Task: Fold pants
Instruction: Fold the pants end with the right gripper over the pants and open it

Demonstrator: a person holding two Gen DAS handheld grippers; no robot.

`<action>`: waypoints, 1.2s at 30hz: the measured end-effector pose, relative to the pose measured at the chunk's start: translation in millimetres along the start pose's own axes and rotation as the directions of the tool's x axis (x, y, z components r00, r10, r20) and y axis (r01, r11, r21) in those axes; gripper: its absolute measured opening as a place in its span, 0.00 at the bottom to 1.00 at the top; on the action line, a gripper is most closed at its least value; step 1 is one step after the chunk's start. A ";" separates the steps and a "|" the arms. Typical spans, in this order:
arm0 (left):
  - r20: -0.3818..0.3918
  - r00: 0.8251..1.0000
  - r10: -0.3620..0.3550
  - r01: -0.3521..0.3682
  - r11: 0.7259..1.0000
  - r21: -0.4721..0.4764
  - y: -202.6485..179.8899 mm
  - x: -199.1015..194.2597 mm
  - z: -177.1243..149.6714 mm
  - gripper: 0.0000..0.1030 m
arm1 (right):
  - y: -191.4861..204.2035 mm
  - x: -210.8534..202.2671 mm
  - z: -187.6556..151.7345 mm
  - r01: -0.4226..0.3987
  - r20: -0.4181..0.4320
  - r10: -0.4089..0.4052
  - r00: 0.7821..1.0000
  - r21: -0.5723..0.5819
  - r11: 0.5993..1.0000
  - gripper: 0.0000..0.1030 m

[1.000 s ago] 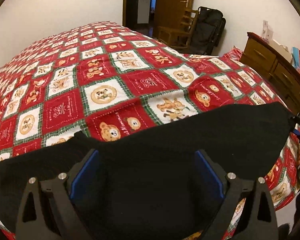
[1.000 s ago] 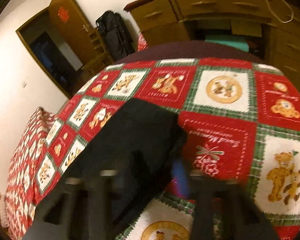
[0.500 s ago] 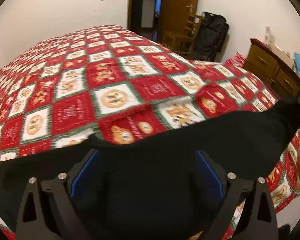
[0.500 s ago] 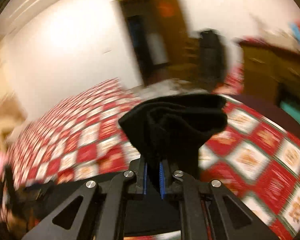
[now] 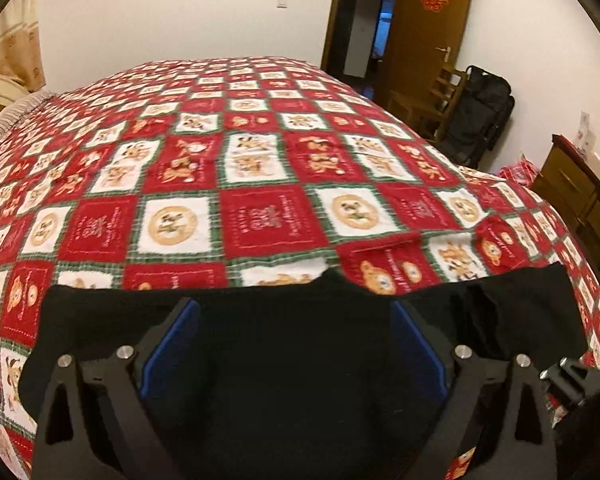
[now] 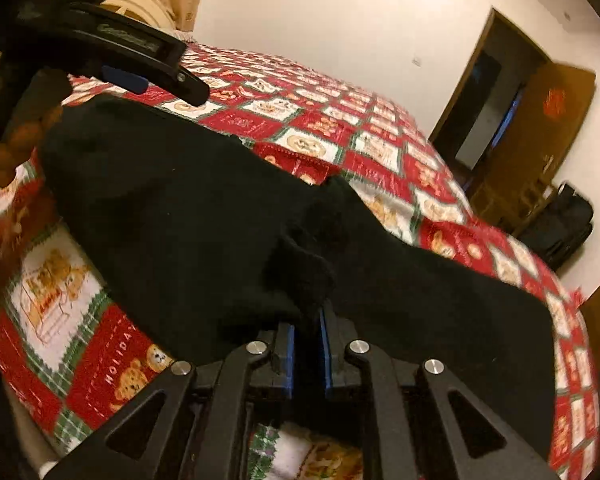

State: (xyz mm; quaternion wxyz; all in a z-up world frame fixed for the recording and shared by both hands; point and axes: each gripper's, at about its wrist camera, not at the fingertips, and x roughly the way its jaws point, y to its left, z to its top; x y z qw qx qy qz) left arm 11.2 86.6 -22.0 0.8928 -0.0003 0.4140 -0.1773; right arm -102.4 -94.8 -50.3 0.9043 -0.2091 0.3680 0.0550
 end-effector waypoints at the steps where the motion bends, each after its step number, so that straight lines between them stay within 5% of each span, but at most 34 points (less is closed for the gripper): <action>1: -0.001 1.000 0.002 -0.002 1.000 -0.001 1.1 1.4 0.2 0.95 | -0.6 -0.8 0.3 -0.003 -0.007 0.003 1.000 -0.010 1.000 0.13; 4: -0.013 1.000 -0.011 0.011 1.000 -0.004 -0.6 6.0 0.2 0.95 | -9.2 -10.4 2.6 -0.128 -0.003 0.129 0.992 0.035 0.991 0.28; 5: -0.016 1.000 -0.021 0.021 1.000 0.001 -3.6 7.2 0.3 0.95 | -11.2 -13.5 2.8 -0.180 0.004 0.180 0.984 0.055 0.982 0.42; 6: -0.015 0.999 -0.030 0.030 0.999 0.014 -8.5 7.5 0.6 0.95 | -12.0 -16.8 3.2 -0.250 0.016 0.250 0.968 0.080 0.965 0.57; 7: -0.013 0.999 -0.034 0.034 0.999 0.028 -12.6 6.4 0.5 0.95 | -17.8 -23.0 2.5 -0.336 0.039 0.334 0.942 0.110 0.935 0.59; 10: -0.006 0.999 -0.037 0.037 0.996 0.079 -26.6 5.2 1.2 0.95 | -33.5 -38.2 4.8 -0.432 0.097 0.421 0.902 0.171 0.886 0.59; 13: -0.005 0.999 -0.047 0.047 0.994 0.100 -36.6 4.8 3.3 0.95 | -68.5 -46.3 8.2 -0.429 0.197 0.385 0.902 0.292 0.855 0.57; 15: -0.004 0.998 -0.064 0.064 0.992 0.110 -44.4 4.3 7.0 0.95 | -92.2 -32.3 15.2 -0.374 0.175 0.331 0.927 0.369 0.851 0.14; 17: 0.005 0.997 -0.074 0.073 0.989 0.131 -55.4 3.7 10.6 0.95 | -99.8 -9.6 22.3 -0.310 0.117 0.287 0.951 0.392 0.866 0.12; 20: 0.012 0.997 -0.070 0.068 0.986 0.151 -70.6 4.3 14.4 0.95 | -85.9 26.7 27.2 -0.294 0.061 0.295 0.954 0.401 0.868 0.12; 23: 0.002 0.997 -0.077 0.076 0.986 0.150 -76.4 4.7 16.4 0.95 | -54.0 43.9 23.5 -0.379 0.051 0.391 0.919 0.388 0.840 0.15; 25: 0.008 0.997 -0.081 0.078 0.984 0.161 -78.0 2.0 15.9 0.95 | -43.8 39.8 25.9 -0.393 0.068 0.394 0.917 0.337 0.856 0.15; 28: 0.019 0.997 -0.075 0.070 0.982 0.174 -79.2 0.0 15.4 0.95 | -63.8 25.2 25.3 -0.465 0.127 0.455 0.881 0.400 0.790 0.15; 30: 0.014 0.996 -0.083 0.079 0.982 0.170 -81.7 1.7 15.6 0.95 | -95.1 1.8 21.1 -0.443 0.193 0.400 0.896 0.446 0.777 0.15; 32: 0.007 0.995 -0.102 0.099 0.980 0.172 -87.0 2.9 14.5 0.95 | -133.6 -20.8 12.3 -0.348 0.213 0.277 0.937 0.490 0.800 0.15; 36: -0.005 0.994 -0.111 0.109 0.972 0.208 -104.7 9.3 7.6 0.95 | -191.1 -30.7 -12.7 -0.119 0.108 0.071 0.992 0.562 0.819 0.15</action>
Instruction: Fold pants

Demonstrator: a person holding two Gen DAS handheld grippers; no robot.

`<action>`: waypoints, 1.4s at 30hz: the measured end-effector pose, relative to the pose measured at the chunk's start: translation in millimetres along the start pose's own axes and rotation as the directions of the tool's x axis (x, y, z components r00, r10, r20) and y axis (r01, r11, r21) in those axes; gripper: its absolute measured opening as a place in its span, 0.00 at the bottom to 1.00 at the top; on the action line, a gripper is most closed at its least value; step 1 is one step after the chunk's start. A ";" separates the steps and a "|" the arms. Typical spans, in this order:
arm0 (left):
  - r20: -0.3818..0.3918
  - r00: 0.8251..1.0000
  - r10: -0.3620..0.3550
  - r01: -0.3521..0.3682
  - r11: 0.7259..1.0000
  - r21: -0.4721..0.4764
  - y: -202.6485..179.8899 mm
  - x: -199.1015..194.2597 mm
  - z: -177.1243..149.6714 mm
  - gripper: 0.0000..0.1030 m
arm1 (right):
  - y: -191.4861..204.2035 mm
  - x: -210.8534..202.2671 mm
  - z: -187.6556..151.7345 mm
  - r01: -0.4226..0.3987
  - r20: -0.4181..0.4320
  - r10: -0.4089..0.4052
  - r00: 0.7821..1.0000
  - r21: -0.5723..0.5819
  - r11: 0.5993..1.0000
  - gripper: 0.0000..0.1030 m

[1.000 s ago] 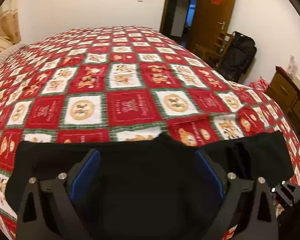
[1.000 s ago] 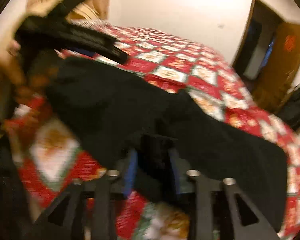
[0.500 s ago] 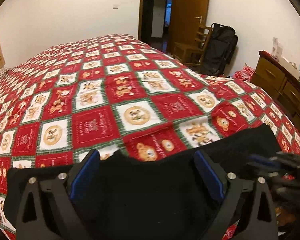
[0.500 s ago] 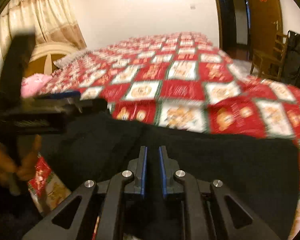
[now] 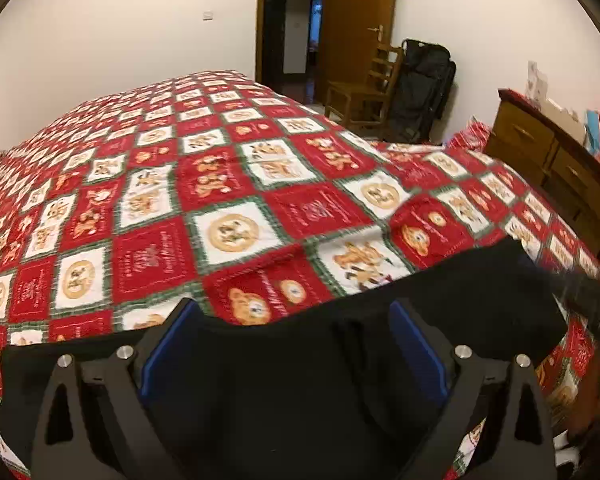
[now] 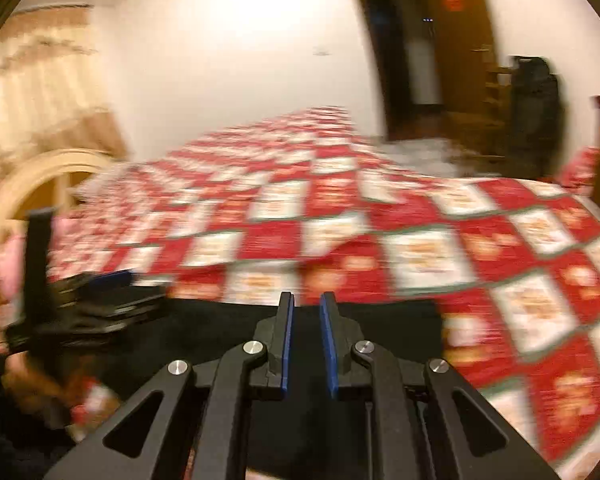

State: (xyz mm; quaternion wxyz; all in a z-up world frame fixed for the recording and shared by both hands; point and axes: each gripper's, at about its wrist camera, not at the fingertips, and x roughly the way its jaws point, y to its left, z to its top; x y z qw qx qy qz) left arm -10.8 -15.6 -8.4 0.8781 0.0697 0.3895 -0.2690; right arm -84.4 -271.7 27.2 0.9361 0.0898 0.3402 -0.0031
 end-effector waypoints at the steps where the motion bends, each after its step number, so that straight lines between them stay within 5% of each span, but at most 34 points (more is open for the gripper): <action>1: -0.007 1.000 -0.007 0.007 1.000 0.006 -6.5 4.1 -1.8 0.95 | -8.9 3.8 0.4 0.018 -0.015 -0.018 1.000 0.009 1.000 0.15; 5: -0.030 0.999 0.025 -0.024 0.999 0.041 -26.8 17.9 -8.8 0.95 | -33.1 38.6 -5.9 0.126 -0.115 -0.124 0.986 0.012 0.992 0.15; 10: -0.094 0.992 0.079 -0.074 0.995 0.062 -33.2 34.8 -21.2 0.95 | -57.5 53.2 -7.9 0.128 -0.171 -0.105 0.980 0.132 0.983 0.15; 17: -0.109 0.992 0.064 -0.059 0.997 0.051 -29.2 38.5 -29.6 0.95 | -62.7 49.7 -7.0 0.105 -0.166 -0.075 0.983 0.175 0.979 0.15; 21: -0.107 0.993 0.044 -0.039 0.998 0.052 -23.0 24.5 -31.0 0.95 | -53.1 15.7 -6.5 0.058 -0.064 -0.047 0.997 0.175 0.983 0.16; 28: -0.089 0.993 -0.080 0.085 0.995 0.052 -24.6 2.0 -36.9 0.95 | -24.7 -28.7 -31.4 0.035 -0.083 -0.028 0.996 0.088 0.996 0.16; 33: -0.115 0.993 -0.002 0.020 0.988 0.155 -40.6 15.0 -51.5 0.95 | -31.5 -18.7 -61.6 0.072 -0.146 -0.056 0.988 0.104 0.992 0.16; 39: -0.116 0.993 -0.030 0.037 0.998 0.058 -16.3 8.9 -46.9 0.96 | -20.6 -22.3 -53.4 0.073 -0.115 -0.063 0.991 0.088 0.993 0.16; 42: -0.045 0.998 0.043 -0.042 0.999 0.024 10.5 -11.0 -42.5 0.96 | 1.8 -26.7 -42.8 0.022 -0.052 -0.020 0.998 0.043 0.999 0.16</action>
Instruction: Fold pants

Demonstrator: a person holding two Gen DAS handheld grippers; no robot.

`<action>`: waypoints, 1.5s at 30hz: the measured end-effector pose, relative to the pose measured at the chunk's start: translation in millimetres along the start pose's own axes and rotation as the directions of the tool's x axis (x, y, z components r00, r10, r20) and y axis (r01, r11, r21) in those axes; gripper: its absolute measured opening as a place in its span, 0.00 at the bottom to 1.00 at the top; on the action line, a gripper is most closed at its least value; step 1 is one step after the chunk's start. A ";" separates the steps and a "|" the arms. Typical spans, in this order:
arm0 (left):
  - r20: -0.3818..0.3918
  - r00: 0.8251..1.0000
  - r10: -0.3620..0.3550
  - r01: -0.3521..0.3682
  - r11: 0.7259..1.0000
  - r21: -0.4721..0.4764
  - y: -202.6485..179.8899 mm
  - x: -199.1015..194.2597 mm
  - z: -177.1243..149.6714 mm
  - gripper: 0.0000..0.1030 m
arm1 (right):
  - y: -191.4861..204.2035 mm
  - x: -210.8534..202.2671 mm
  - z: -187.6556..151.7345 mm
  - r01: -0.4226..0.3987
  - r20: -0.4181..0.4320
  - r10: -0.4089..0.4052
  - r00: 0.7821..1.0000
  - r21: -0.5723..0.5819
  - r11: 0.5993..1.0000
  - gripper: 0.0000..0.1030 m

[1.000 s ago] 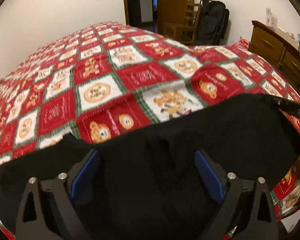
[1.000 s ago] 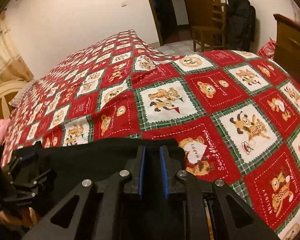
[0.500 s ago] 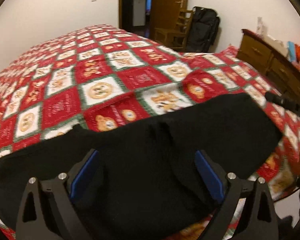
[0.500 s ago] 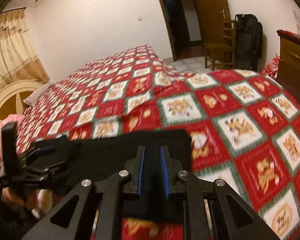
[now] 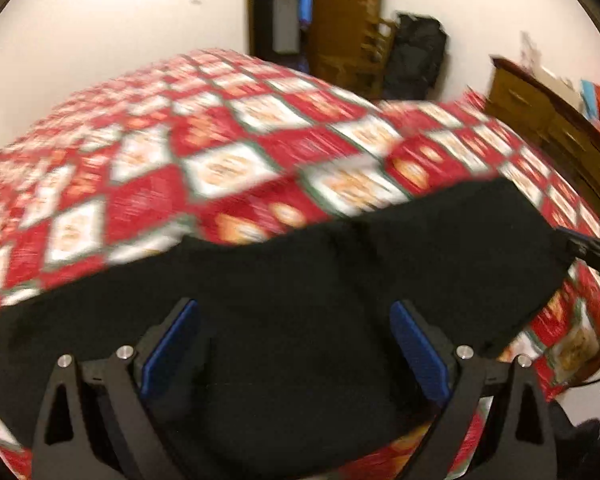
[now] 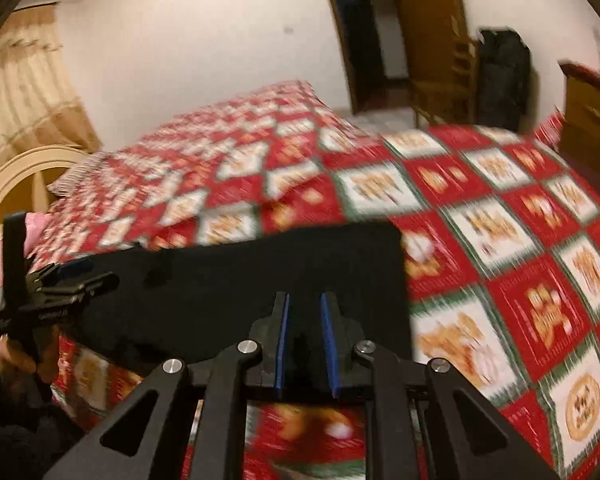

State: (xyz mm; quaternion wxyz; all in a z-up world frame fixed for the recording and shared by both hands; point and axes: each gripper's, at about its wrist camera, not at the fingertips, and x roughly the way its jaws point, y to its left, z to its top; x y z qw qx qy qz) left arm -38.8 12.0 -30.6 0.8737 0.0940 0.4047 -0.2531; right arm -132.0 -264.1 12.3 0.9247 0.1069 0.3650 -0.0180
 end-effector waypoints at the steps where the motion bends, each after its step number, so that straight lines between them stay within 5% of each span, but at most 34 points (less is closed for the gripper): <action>1: 0.025 0.999 0.037 -0.037 0.999 -0.027 15.6 -7.9 -0.1 0.96 | 9.3 0.6 3.6 -0.022 0.013 0.022 1.000 -0.014 1.000 0.16; 3: 0.052 0.992 0.113 -0.108 0.990 -0.091 45.8 -19.9 -3.5 0.96 | 32.3 9.4 9.9 -0.097 0.011 0.098 0.995 -0.044 0.994 0.16; 6: 0.064 0.961 0.270 -0.247 0.938 -0.242 105.8 -40.8 -15.5 0.96 | 69.7 27.9 13.9 -0.169 -0.025 0.167 0.986 -0.120 0.978 0.16; 11: -0.024 0.896 0.443 -0.386 0.752 -0.534 194.7 -70.1 -58.3 0.96 | 116.8 41.6 14.0 -0.263 -0.056 0.257 0.965 -0.191 0.946 0.16; 14: -0.088 0.908 0.410 -0.353 0.633 -0.689 228.0 -67.3 -90.0 0.96 | 127.6 43.4 14.4 -0.280 -0.066 0.272 0.960 -0.202 0.939 0.16; 17: -0.137 0.927 0.348 -0.330 0.588 -0.738 235.4 -49.5 -105.1 0.93 | 126.6 43.1 13.8 -0.275 -0.070 0.266 0.961 -0.198 0.941 0.16; 22: -0.142 0.921 0.363 -0.351 0.613 -0.708 222.1 -38.3 -103.2 0.92 | 111.9 48.0 14.5 -0.266 -0.075 0.259 0.963 -0.119 0.956 0.16; 28: -0.107 0.929 0.353 -0.319 0.623 -0.715 220.6 -42.3 -102.3 0.64 | 99.7 49.6 13.2 -0.251 -0.071 0.247 0.966 -0.055 0.966 0.16; 29: -0.093 0.936 0.341 -0.300 0.629 -0.717 221.3 -44.2 -101.7 0.49 | 97.7 48.8 13.2 -0.247 -0.067 0.243 0.968 -0.049 0.968 0.16; 31: -0.067 0.952 0.300 -0.251 0.635 -0.731 220.2 -46.1 -100.6 0.36 | 92.6 47.3 13.6 -0.237 -0.057 0.235 0.970 -0.032 0.971 0.16; 37: -0.067 0.952 0.300 -0.256 0.652 -0.713 215.1 -47.4 -91.2 0.29 | 62.5 42.9 15.1 -0.173 -0.029 0.175 0.984 0.058 0.983 0.16; 41: -0.018 0.941 0.337 -0.267 0.710 -0.651 200.7 -62.3 -66.2 0.28 | 37.5 31.5 14.0 -0.126 0.004 0.126 0.992 0.105 0.987 0.16; 45: 0.078 0.950 0.303 -0.205 0.793 -0.573 173.9 -76.6 -26.5 0.28 | 11.5 19.8 14.6 -0.081 0.031 0.077 0.997 0.155 0.985 0.16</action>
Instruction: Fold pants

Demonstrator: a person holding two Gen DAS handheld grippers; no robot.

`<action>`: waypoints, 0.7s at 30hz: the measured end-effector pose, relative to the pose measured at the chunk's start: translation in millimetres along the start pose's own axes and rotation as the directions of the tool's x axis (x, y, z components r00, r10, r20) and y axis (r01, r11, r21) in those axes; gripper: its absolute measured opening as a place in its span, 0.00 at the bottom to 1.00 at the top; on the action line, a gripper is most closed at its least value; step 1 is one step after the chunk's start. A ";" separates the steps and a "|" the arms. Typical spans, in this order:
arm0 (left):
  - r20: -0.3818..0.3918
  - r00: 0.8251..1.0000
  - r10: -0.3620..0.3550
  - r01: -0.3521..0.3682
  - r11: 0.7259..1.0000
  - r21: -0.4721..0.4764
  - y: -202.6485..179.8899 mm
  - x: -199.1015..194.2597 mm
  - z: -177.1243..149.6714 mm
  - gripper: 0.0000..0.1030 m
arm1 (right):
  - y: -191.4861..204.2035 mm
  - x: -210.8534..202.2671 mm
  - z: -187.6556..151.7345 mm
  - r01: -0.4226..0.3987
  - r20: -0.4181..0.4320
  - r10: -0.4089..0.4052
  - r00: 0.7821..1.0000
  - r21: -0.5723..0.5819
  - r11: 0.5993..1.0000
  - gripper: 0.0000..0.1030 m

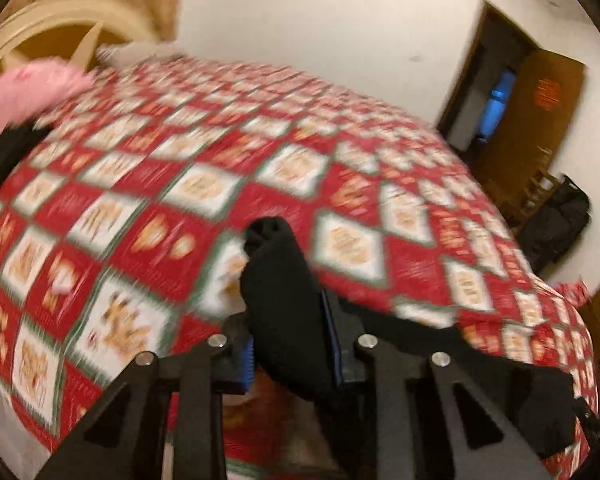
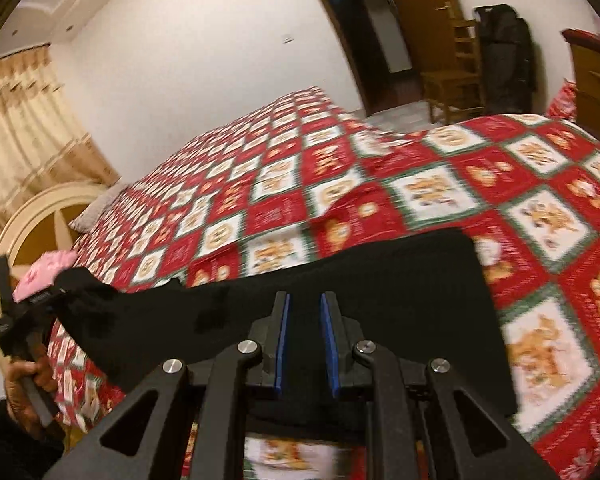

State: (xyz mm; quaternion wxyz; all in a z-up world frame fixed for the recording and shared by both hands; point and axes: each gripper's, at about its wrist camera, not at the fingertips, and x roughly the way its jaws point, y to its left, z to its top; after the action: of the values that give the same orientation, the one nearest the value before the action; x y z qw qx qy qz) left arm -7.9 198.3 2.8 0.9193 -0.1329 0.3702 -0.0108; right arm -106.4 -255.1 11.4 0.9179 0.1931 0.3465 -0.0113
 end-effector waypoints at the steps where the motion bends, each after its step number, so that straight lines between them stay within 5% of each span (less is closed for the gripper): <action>1: 0.015 0.999 -0.036 0.035 0.999 0.039 -17.4 -5.2 4.0 0.28 | -5.5 -3.1 1.5 0.009 0.009 -0.009 1.000 0.012 1.000 0.16; 5: 0.026 0.981 -0.190 0.183 0.968 0.171 -83.2 -20.5 5.1 0.27 | -30.1 -25.4 7.1 0.059 0.061 -0.062 0.996 0.059 0.997 0.16; 8: 0.001 0.953 -0.303 0.291 0.916 0.276 -134.9 -29.1 -4.9 0.26 | -46.2 -43.1 9.8 0.098 0.092 -0.106 0.990 0.086 0.991 0.17; 13: -0.082 0.887 -0.453 0.439 0.778 0.449 -225.6 -40.3 -43.2 0.26 | -66.9 -63.6 9.2 0.144 0.123 -0.159 0.979 0.126 0.982 0.17; 21: -0.182 0.847 -0.500 0.492 0.607 0.624 -301.9 -40.8 -117.6 0.26 | -88.5 -72.0 2.1 0.168 0.123 -0.189 0.974 0.163 0.972 0.17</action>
State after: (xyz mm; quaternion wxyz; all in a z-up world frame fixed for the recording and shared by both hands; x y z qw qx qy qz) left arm -94.2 -115.8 25.4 0.8691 0.0970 0.2862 -0.3917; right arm -173.5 -345.9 28.2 0.9175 0.2290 0.2967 -0.1334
